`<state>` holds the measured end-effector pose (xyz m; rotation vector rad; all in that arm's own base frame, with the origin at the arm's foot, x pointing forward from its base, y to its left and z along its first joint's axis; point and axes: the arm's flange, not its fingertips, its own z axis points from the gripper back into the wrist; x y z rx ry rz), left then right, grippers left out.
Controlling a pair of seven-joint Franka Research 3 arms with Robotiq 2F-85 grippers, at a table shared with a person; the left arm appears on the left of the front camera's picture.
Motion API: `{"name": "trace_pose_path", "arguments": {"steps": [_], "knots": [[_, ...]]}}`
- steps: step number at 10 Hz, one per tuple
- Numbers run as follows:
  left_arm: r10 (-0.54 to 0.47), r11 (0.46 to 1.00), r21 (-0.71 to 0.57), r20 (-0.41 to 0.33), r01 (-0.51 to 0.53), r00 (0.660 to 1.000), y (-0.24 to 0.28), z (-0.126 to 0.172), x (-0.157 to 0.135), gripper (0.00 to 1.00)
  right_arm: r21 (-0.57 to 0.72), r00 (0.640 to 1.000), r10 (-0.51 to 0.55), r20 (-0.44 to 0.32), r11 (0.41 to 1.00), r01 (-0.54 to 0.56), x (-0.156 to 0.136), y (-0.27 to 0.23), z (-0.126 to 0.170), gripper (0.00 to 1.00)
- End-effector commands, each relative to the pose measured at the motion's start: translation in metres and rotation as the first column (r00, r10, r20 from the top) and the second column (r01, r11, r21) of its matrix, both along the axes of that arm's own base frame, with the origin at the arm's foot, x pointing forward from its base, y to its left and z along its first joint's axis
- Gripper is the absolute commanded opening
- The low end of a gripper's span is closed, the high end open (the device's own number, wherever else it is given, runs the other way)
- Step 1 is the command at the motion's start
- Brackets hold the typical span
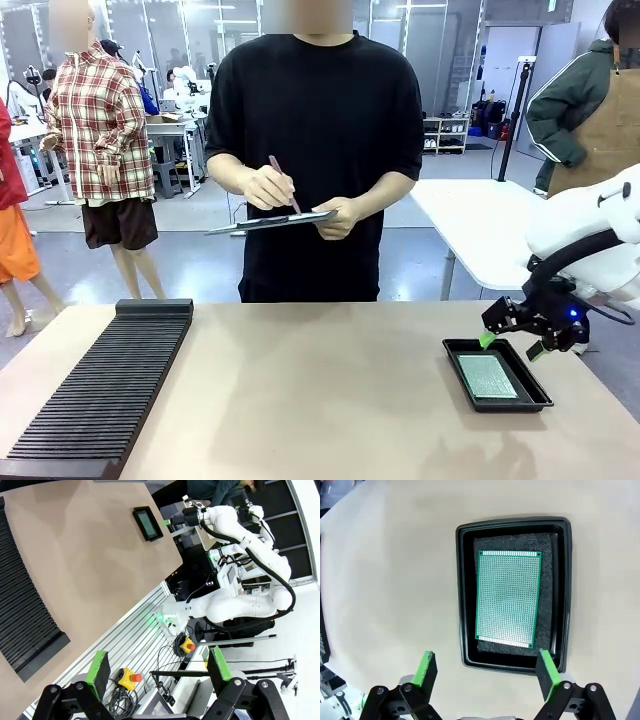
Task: Inspect the PCB.
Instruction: Place the Blank PCB in the ESD tray.
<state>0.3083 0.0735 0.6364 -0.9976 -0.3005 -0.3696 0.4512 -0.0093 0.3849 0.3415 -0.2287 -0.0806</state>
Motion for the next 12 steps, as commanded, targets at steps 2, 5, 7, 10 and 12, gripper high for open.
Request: {"name": "trace_pose_path", "arguments": {"steps": [2, 5, 7, 10, 12], "knots": [[-0.002, 1.0, 0.008, -0.004, 0.002, 1.0, 0.0, 0.003, 0.001, 1.0, 0.0, 1.0, 0.0, 0.0, 1.0, 0.0, 0.0, 0.0, 0.0, 1.0], [-0.002, 1.0, 0.008, -0.004, 0.002, 1.0, 0.0, 0.003, 0.001, 1.0, 0.0, 1.0, 0.0, 0.0, 1.0, 0.0, 0.0, 0.0, 0.0, 1.0], [-0.002, 1.0, 0.008, -0.004, 0.002, 1.0, 0.0, 0.003, 0.001, 1.0, 0.0, 1.0, 0.0, 0.0, 1.0, 0.0, 0.0, 0.0, 0.0, 1.0], [-0.002, 1.0, 0.008, -0.004, 0.002, 1.0, 0.0, 0.003, 0.001, 1.0, 0.0, 1.0, 0.0, 0.0, 1.0, 0.0, 0.0, 0.0, 0.0, 1.0], [-0.002, 1.0, 0.008, -0.004, 0.002, 1.0, 0.0, 0.003, 0.001, 1.0, 0.0, 1.0, 0.0, 0.0, 1.0, 0.0, 0.0, 0.0, 0.0, 1.0]]}}
